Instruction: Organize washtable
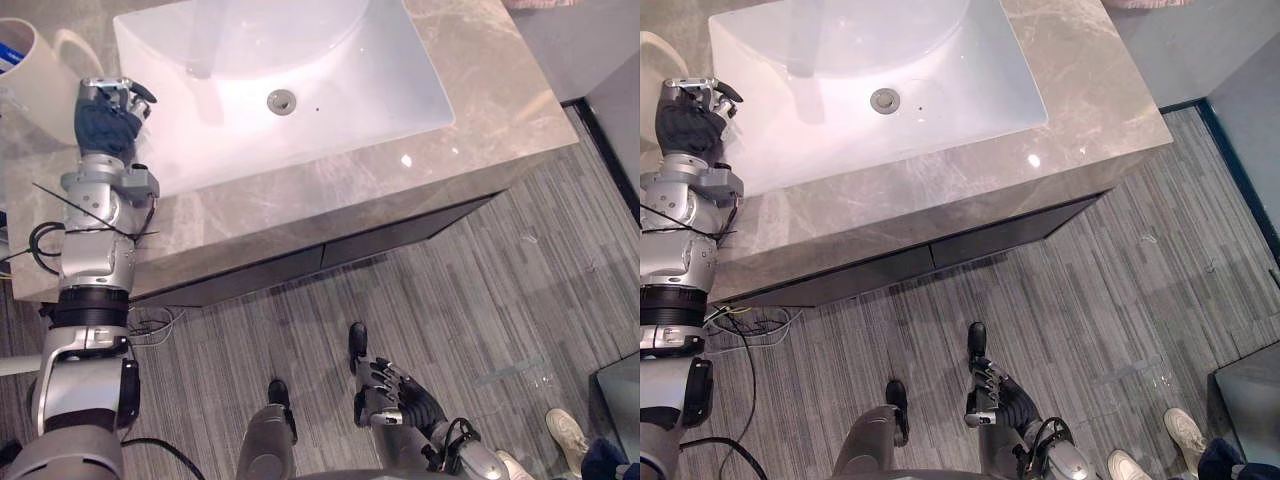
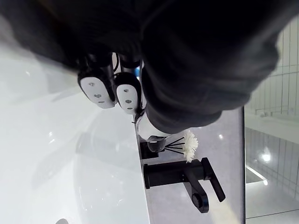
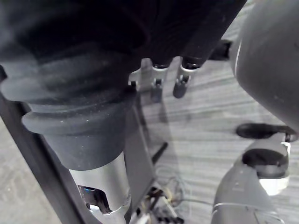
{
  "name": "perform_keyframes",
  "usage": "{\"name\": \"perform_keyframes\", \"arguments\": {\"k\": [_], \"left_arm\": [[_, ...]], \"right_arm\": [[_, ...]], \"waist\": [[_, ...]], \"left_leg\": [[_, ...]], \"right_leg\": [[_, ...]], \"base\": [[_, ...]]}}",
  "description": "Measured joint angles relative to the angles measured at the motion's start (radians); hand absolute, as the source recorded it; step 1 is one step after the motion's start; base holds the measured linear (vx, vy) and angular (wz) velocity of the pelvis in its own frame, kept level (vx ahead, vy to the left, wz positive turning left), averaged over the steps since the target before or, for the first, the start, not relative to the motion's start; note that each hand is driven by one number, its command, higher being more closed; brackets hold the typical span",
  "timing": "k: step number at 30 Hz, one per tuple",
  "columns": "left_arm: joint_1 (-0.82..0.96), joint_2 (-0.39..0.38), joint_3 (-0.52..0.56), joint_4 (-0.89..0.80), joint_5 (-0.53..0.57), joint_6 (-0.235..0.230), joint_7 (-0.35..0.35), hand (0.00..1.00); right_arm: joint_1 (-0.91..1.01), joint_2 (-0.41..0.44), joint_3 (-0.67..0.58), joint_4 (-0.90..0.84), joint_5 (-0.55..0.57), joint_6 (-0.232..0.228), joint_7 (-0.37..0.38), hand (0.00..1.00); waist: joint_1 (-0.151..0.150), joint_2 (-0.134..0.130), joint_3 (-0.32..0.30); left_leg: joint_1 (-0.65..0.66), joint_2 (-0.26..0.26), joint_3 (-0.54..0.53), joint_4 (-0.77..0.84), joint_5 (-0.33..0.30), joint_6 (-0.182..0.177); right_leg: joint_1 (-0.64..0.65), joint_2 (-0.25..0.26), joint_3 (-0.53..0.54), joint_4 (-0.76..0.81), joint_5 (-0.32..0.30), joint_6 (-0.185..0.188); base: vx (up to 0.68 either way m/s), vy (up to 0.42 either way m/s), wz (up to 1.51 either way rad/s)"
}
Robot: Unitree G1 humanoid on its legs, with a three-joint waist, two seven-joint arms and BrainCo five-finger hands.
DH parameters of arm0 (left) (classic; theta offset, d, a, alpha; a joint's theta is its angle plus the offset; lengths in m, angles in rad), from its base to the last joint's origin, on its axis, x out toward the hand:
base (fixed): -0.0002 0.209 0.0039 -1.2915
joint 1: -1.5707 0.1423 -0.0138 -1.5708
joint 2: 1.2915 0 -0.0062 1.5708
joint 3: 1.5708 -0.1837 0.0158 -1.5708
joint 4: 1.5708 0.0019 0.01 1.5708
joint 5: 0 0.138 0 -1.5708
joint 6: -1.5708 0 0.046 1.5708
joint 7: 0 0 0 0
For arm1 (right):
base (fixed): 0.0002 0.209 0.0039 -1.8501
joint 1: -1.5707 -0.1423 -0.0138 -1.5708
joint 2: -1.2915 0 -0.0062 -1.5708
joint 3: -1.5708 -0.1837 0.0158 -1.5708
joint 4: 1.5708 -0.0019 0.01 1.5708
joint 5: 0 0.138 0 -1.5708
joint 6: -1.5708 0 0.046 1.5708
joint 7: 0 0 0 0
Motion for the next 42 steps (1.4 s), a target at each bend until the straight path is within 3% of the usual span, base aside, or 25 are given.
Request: {"name": "perform_keyframes", "arguments": {"k": [6, 10, 14, 18, 22, 23, 25, 30, 38, 42], "left_arm": [[0.022, 0.0, 0.004, -0.028, 0.0, 0.0, 0.0, 1.0], [0.178, -0.027, 0.049, -0.17, 0.0, -0.001, -0.004, 1.0], [0.265, -0.068, 0.117, -0.2, -0.019, -0.001, -0.004, 1.0], [0.341, -0.123, 0.117, -0.199, -0.024, 0.001, -0.005, 1.0], [0.35, -0.148, 0.117, -0.194, -0.028, 0.003, -0.02, 1.0], [0.45, -0.178, 0.113, -0.154, -0.027, 0.024, -0.026, 1.0], [0.45, -0.178, 0.113, -0.154, -0.027, 0.024, -0.026, 1.0], [0.449, -0.195, 0.113, -0.154, -0.027, 0.024, -0.024, 1.0], [0.416, -0.333, 0.097, -0.153, -0.028, 0.029, -0.021, 1.0], [0.371, -0.338, 0.062, -0.129, -0.027, 0.032, -0.022, 1.0]], "right_arm": [[-0.001, 0.001, 0.0, 0.0, 0.0, -0.001, -0.004, 0.0], [-0.002, 0.003, 0.0, 0.0, 0.0, -0.001, -0.004, 0.0], [-0.003, 0.004, 0.0, 0.001, 0.0, -0.001, -0.003, 0.0], [-0.004, 0.004, 0.005, 0.005, 0.0, 0.0, -0.003, 0.0], [-0.004, 0.006, 0.025, 0.009, 0.0, 0.001, -0.001, 0.0], [-0.011, 0.001, 0.02, 0.047, -0.003, 0.011, 0.004, 0.0], [-0.011, 0.001, 0.021, 0.047, -0.003, 0.011, 0.004, 0.0], [-0.011, 0.001, 0.013, 0.047, -0.002, 0.011, 0.0, 0.0], [-0.022, 0.04, -0.128, 0.047, 0.01, 0.01, -0.079, 0.0], [-0.023, 0.044, -0.169, 0.047, 0.02, 0.01, -0.107, 0.0]], "waist": [[-0.001, 0.001, 0.0], [0.003, 0.005, 0.0], [0.017, 0.02, -0.006], [0.039, 0.063, -0.046], [0.04, 0.065, -0.068], [0.053, 0.061, -0.188], [0.053, 0.06, -0.188], [0.047, 0.058, -0.187], [0.001, 0.051, -0.162], [-0.004, 0.051, -0.158]], "left_leg": [[0.004, 0.002, 0.002, 0.004, -0.004, 0.001], [0.049, 0.002, 0.004, -0.023, -0.004, 0.002], [0.087, 0.003, 0.002, -0.049, -0.002, 0.002], [0.144, -0.001, 0.002, -0.102, 0.008, 0.003], [0.195, -0.008, -0.005, -0.141, 0.027, 0.008], [0.196, -0.005, -0.006, -0.203, 0.117, -0.01], [0.195, -0.005, -0.008, -0.2, 0.116, -0.01], [0.192, -0.002, 0.001, -0.2, 0.116, -0.011], [0.186, -0.001, 0.031, -0.203, 0.116, -0.011], [0.186, -0.001, 0.031, -0.208, 0.117, -0.011]], "right_leg": [[0.003, 0.002, 0.002, 0.003, -0.001, -0.003], [0.034, 0.004, 0.0, 0.0, -0.017, -0.013], [0.063, 0.006, -0.009, 0.0, -0.031, -0.009], [0.094, 0.007, -0.019, 0.004, -0.027, -0.003], [0.135, -0.003, -0.042, 0.004, -0.027, -0.003], [0.189, -0.026, -0.094, 0.004, -0.057, 0.004], [0.19, -0.025, -0.094, 0.001, -0.056, 0.004], [0.189, -0.022, -0.085, 0.0, -0.055, 0.004], [0.171, -0.021, -0.063, 0.001, -0.049, 0.002], [0.17, -0.021, -0.065, 0.001, -0.047, 0.001]], "base": [[-0.01, 0.052, -0.02], [0.0, 0.058, -0.03], [0.02, 0.052, 0.03], [0.06, 0.066, -0.03], [0.03, 0.068, 0.08], [-0.01, 0.038, 0.03], [0.0, 0.0, 0.0], [-0.02, 0.005, -0.05], [0.0, 0.017, -0.09], [0.03, 0.042, 0.01]]}}
